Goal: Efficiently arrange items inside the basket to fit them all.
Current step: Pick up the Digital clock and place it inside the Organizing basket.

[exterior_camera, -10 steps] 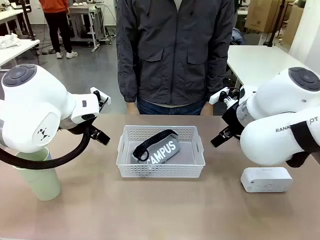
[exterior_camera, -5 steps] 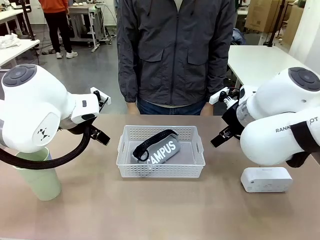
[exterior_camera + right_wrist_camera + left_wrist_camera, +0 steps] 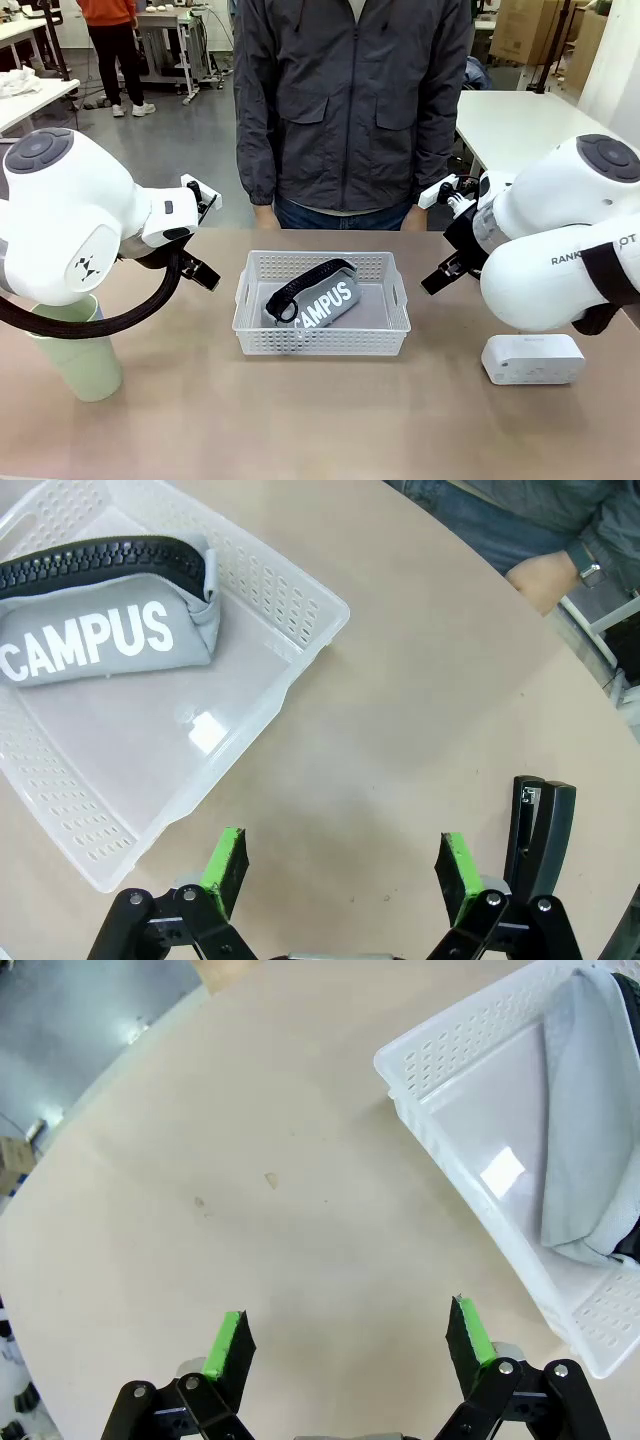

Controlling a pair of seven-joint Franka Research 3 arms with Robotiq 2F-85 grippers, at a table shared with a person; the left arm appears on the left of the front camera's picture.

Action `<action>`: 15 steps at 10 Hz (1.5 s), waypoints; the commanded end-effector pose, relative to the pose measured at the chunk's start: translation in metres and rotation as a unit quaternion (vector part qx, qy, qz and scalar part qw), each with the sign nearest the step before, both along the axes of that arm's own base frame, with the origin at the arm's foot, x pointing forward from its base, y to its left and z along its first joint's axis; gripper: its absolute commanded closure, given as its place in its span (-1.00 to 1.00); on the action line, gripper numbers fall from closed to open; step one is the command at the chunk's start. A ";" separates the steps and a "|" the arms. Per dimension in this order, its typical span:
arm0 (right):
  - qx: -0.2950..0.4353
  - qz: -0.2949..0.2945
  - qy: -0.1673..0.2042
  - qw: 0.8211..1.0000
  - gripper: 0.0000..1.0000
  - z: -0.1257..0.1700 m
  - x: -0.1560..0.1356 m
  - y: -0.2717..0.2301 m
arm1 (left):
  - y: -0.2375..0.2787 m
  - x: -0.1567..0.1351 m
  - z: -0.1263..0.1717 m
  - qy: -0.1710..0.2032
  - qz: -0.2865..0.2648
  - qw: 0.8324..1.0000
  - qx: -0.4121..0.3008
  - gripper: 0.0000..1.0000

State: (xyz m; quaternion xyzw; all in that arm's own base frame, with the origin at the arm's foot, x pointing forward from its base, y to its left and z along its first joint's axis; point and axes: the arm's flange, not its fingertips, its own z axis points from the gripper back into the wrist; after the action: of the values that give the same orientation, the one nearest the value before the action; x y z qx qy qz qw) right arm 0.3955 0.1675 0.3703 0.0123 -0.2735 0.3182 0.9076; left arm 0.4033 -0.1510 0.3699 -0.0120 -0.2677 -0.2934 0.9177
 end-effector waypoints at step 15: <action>0.511 -0.182 0.102 0.834 -1.00 0.158 -0.122 -0.240 | 0.219 -0.084 0.129 0.150 0.016 0.890 -0.430 -1.00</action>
State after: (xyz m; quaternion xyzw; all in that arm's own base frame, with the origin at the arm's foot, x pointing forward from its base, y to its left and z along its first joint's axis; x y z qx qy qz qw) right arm 0.2982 -0.0395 0.5589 0.4239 -0.2528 -0.0038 0.8697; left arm 0.3100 0.0354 0.5110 -0.4251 -0.2200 -0.1786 0.8596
